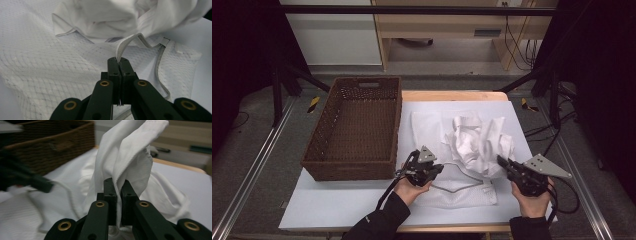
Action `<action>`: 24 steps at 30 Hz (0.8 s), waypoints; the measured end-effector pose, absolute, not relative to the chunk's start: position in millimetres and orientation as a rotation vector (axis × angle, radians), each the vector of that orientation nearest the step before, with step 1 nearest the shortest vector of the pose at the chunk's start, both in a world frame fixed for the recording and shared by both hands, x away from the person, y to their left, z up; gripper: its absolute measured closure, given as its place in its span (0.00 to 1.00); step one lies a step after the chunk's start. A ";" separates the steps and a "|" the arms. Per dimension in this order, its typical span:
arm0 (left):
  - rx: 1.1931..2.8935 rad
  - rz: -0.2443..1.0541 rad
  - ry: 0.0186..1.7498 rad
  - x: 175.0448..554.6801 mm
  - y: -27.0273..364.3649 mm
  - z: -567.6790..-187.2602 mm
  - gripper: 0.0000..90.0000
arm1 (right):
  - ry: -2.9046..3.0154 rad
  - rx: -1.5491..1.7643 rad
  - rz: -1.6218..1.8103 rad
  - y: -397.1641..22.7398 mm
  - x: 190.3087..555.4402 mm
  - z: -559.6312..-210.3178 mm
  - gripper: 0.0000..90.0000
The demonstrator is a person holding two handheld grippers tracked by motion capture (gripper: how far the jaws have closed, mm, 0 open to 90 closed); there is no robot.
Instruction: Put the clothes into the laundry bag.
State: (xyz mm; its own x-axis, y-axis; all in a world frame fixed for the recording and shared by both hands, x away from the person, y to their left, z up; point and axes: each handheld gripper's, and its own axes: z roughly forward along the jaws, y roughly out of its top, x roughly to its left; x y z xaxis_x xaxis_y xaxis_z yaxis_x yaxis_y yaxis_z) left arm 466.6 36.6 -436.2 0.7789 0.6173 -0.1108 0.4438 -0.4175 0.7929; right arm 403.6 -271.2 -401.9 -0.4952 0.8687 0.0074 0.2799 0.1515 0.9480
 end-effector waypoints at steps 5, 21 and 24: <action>2.075 0.234 0.805 469.6 33.7 -430.6 0.99 | 2.082 0.823 1.352 -218.9 395.3 -407.7 0.95; 2.002 0.161 0.763 465.1 35.4 -415.3 0.99 | 2.362 0.906 1.124 -154.7 421.7 -474.1 0.94; 2.015 0.176 0.752 462.6 33.5 -415.3 0.99 | 2.312 0.981 1.042 -145.6 430.9 -483.2 0.91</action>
State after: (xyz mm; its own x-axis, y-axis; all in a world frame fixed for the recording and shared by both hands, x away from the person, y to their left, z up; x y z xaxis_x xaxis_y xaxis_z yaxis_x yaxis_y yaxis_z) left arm 462.6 33.5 -415.3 0.8009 0.5736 -0.1716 0.4377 -0.3653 0.8216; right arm 430.9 -145.6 -483.2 -0.6629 0.7439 -0.0846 0.4293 0.4702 0.7711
